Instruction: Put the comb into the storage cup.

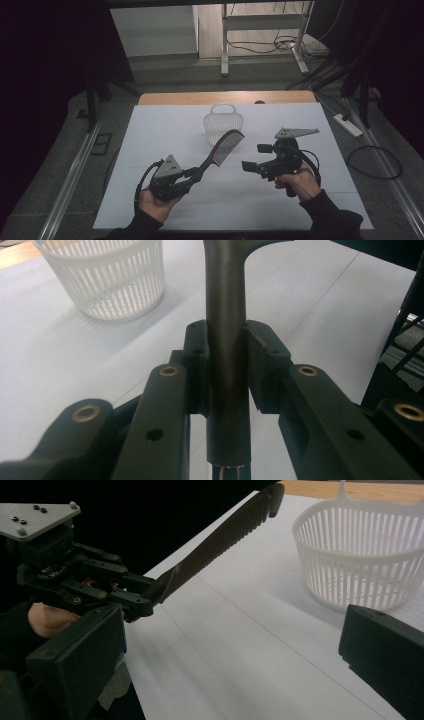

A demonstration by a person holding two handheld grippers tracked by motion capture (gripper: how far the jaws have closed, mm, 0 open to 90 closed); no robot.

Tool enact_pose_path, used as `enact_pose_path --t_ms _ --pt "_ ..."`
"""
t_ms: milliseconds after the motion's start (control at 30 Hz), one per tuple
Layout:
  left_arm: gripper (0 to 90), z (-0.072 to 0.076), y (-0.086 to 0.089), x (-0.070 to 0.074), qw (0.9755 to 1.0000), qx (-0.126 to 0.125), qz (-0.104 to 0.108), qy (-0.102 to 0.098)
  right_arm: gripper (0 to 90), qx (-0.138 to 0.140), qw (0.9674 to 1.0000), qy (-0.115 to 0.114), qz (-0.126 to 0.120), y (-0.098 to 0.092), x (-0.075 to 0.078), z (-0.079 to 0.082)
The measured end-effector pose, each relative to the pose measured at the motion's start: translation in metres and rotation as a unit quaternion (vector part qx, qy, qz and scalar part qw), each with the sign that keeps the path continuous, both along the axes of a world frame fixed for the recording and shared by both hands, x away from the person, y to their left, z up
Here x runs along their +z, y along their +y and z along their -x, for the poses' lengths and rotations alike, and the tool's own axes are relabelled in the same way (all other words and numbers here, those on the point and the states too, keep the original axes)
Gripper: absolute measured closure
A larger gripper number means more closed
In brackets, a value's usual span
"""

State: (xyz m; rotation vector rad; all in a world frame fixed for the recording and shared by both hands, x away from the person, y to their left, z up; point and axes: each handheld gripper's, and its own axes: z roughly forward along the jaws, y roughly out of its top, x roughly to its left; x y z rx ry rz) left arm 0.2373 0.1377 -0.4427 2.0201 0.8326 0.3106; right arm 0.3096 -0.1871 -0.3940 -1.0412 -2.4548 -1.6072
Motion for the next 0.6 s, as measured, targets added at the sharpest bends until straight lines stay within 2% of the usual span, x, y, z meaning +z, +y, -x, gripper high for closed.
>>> enact_pose_path --t_ms 167,600 --pt "72.5 -0.001 -0.004 -0.001 1.0000 -0.003 0.000 0.000 0.0 -0.001 0.9999 0.006 0.010 0.009 0.000 -0.005" --pt "72.6 -0.003 -0.008 0.000 1.0000 -0.003 0.007 -0.005 0.0 -0.020 0.9984 0.052 0.012 0.027 0.005 -0.020"
